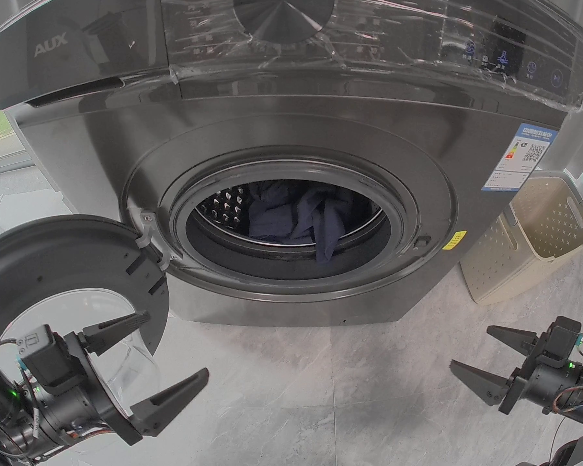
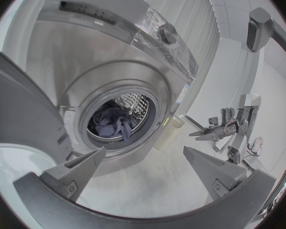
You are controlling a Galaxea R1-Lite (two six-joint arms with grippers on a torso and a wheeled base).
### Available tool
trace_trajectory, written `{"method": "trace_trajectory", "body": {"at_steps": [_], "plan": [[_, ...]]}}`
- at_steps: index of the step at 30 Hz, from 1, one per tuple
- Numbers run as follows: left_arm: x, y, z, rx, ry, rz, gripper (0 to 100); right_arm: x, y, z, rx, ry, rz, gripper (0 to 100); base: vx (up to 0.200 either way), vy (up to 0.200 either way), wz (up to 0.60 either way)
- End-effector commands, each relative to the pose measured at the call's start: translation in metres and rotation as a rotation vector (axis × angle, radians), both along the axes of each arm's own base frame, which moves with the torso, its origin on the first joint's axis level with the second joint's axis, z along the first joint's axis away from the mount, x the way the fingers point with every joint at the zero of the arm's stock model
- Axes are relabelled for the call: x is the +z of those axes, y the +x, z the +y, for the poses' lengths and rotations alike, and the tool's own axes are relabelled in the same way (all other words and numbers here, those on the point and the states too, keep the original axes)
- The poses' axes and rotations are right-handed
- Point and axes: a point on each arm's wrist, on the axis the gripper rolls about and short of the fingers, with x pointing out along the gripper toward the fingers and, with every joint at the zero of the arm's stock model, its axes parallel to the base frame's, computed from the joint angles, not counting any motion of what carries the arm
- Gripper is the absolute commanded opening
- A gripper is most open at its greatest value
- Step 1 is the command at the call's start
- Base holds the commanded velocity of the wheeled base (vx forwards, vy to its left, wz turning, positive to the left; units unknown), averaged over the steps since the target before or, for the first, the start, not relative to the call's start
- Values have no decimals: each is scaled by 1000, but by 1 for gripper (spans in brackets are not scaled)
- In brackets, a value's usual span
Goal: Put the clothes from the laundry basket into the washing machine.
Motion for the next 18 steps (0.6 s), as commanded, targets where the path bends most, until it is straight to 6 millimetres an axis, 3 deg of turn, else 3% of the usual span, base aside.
{"method": "trace_trajectory", "body": {"at_steps": [1, 6, 13, 18], "plan": [[5, -21, 40, 151, -45, -93, 100, 8, -30, -37, -152, 23, -74, 100, -200, 0, 0], [-2, -41, 66, 277, -34, -100, 100, 2, -58, -60, -250, -7, -107, 100, -200, 0, 0], [-22, -75, 89, 430, -50, -119, 100, -4, -81, -75, -403, 8, -167, 100, -200, 0, 0], [-41, -99, 96, 490, -64, -121, 100, -15, -99, -79, -446, 18, -194, 100, 0, 0, 0]]}}
